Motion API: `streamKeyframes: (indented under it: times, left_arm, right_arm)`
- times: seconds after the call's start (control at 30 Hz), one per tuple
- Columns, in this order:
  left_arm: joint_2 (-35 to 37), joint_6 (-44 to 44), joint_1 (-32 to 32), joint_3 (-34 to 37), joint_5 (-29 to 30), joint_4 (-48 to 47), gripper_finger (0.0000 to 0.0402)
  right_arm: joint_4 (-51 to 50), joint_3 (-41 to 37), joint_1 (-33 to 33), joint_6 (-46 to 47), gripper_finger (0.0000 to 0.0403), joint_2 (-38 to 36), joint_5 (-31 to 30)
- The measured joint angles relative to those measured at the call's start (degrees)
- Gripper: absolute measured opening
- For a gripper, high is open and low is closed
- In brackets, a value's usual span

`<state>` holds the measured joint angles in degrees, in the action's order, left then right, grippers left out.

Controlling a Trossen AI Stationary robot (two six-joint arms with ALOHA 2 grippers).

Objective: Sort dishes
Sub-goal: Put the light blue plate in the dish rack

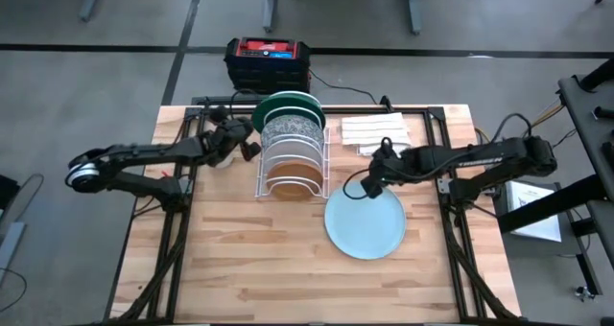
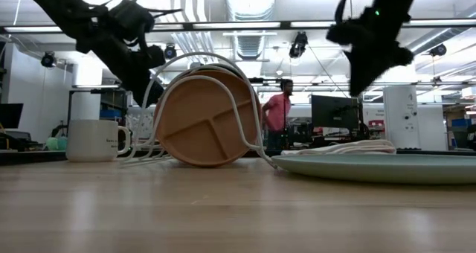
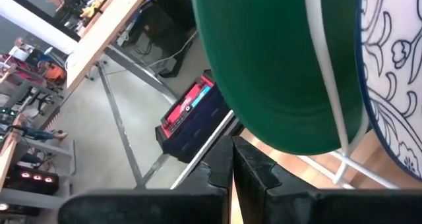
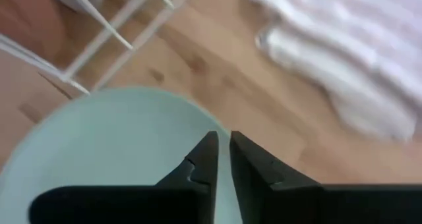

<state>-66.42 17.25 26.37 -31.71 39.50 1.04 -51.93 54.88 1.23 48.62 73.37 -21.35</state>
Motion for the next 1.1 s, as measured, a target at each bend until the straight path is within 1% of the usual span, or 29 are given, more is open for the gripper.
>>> streamKeyframes:
  times: [0.17, 0.27, 0.47, 0.6, 0.73, 0.87, 1.0, 1.1]
  left_arm:
    - [-2.7, 0.0, 0.0, -1.6, 0.1, -0.1, 0.0]
    - [-4.2, -0.1, 0.0, -2.3, 0.1, -0.2, 0.0]
    - [-7.2, -0.2, 0.0, -3.7, 0.1, -0.2, 0.0]
    - [-8.1, -0.2, 0.0, -4.4, 0.1, -0.3, 0.0]
    - [-8.1, -0.4, 0.0, -4.8, 0.2, -0.8, 0.0]
    - [-7.7, -0.9, 0.0, -4.9, 0.2, -1.3, 0.0]
    - [-7.7, -1.0, 0.0, -4.9, 0.2, -1.5, 0.0]
    - [-7.7, -1.1, 0.0, -4.9, 0.3, -1.7, 0.0]
  right_arm:
    - [-1.5, -3.8, 0.0, 9.9, 0.0077, 0.8, 6.4]
    - [-3.4, -5.9, 0.0, 13.4, 0.0107, 1.4, 8.8]
    - [-7.6, -9.3, 0.0, 17.3, 0.0163, 2.8, 12.4]
    - [-7.3, -11.3, 0.0, 17.5, 0.0193, 3.9, 15.0]
    - [-6.9, -13.4, 0.3, 17.5, 0.0214, 4.2, 18.4]
    - [-4.1, -16.5, 1.5, 17.4, 0.0229, 4.1, 22.5]
    - [2.0, -20.3, 2.5, 17.5, 0.0234, 4.0, 25.7]
    - [7.5, -23.0, 2.6, 17.5, 0.0232, 3.8, 26.8]
